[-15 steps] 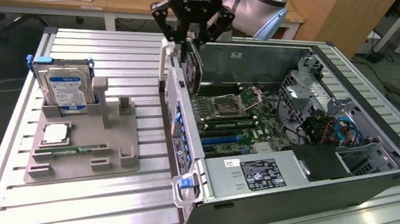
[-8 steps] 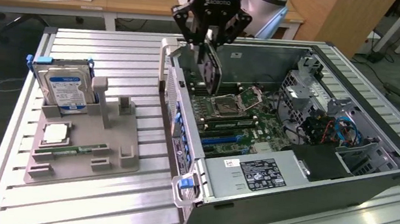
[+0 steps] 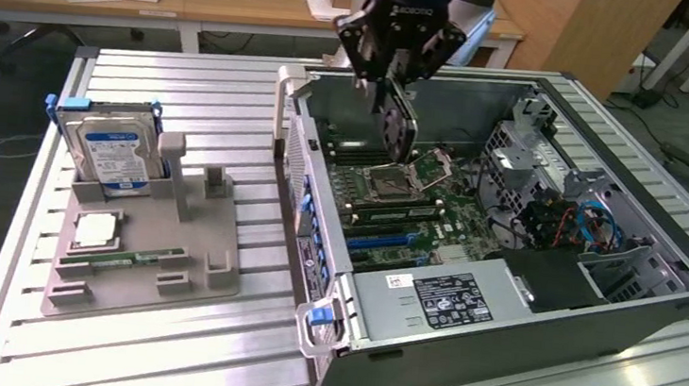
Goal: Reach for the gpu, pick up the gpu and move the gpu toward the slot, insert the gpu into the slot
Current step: 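Pick up the gpu and move the gpu toward the slot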
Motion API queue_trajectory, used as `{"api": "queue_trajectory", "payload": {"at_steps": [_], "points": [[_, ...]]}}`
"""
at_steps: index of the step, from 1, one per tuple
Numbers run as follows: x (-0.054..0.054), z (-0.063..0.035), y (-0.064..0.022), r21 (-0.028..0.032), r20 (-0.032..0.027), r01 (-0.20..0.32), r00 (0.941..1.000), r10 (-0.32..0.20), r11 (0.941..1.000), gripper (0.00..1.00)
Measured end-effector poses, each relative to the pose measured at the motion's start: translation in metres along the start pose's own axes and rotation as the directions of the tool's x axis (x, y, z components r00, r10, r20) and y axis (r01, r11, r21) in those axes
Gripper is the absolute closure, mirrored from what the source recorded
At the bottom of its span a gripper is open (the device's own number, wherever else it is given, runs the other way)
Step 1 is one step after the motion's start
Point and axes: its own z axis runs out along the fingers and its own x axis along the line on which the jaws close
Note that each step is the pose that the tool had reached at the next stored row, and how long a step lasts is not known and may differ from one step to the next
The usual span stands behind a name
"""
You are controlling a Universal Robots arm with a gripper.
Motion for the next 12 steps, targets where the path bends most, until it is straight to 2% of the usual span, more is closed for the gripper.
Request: {"api": "queue_trajectory", "payload": {"at_steps": [12], "points": [[-0.054,0.0057,-0.0009,0.0000,0.0000,0.000,1.0000,0.000,1.0000,0.71]]}}
